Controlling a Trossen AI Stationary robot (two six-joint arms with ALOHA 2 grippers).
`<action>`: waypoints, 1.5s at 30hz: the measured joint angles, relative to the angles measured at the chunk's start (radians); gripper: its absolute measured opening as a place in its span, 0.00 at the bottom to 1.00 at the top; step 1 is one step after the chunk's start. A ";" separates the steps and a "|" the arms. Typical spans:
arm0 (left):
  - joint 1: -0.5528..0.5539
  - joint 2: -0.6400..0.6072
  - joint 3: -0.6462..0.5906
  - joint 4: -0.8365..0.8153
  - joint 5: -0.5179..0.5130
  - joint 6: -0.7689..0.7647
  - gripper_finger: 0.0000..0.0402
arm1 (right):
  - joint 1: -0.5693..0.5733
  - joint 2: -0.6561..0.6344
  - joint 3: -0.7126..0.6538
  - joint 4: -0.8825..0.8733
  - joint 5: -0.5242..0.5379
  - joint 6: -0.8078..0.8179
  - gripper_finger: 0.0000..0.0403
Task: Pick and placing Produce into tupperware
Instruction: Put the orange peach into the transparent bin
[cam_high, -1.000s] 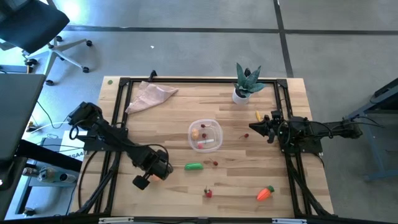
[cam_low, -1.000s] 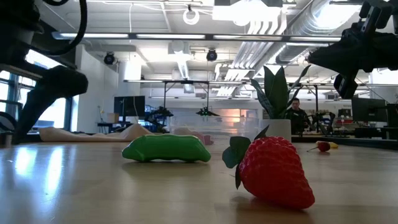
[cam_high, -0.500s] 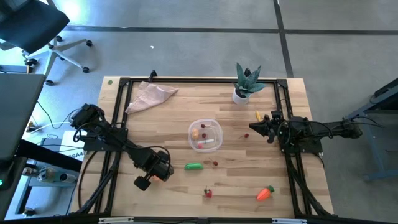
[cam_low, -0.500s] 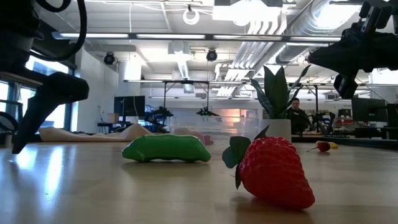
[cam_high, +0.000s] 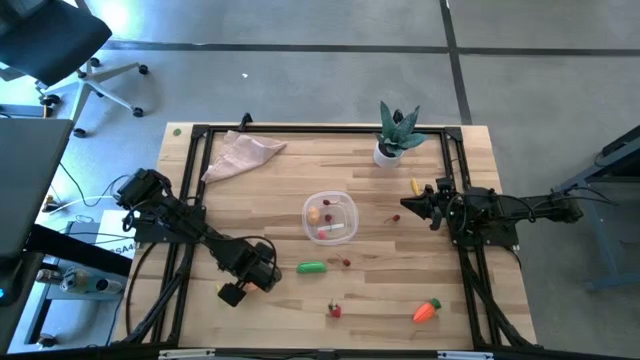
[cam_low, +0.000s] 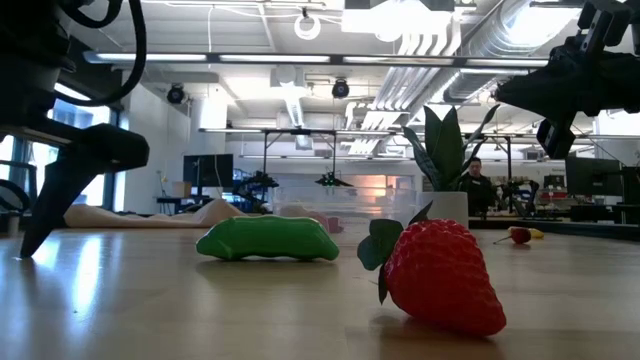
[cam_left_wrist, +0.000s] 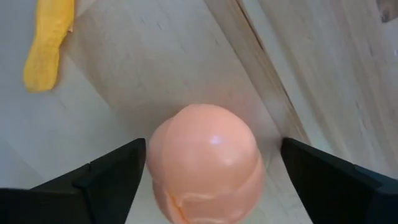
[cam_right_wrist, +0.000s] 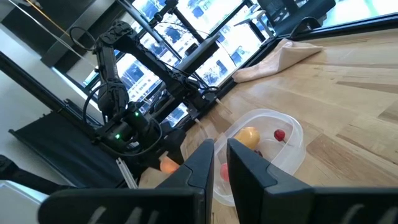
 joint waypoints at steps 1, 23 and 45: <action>0.000 0.000 0.000 0.000 -0.001 0.000 0.87 | 0.000 0.000 0.000 0.000 0.000 0.000 0.09; -0.001 0.002 -0.002 0.009 0.040 0.001 0.56 | 0.000 0.000 0.000 0.000 0.000 0.000 0.09; -0.011 -0.021 -0.004 -0.056 -0.016 0.232 0.62 | 0.000 0.000 0.000 0.000 0.000 0.000 0.09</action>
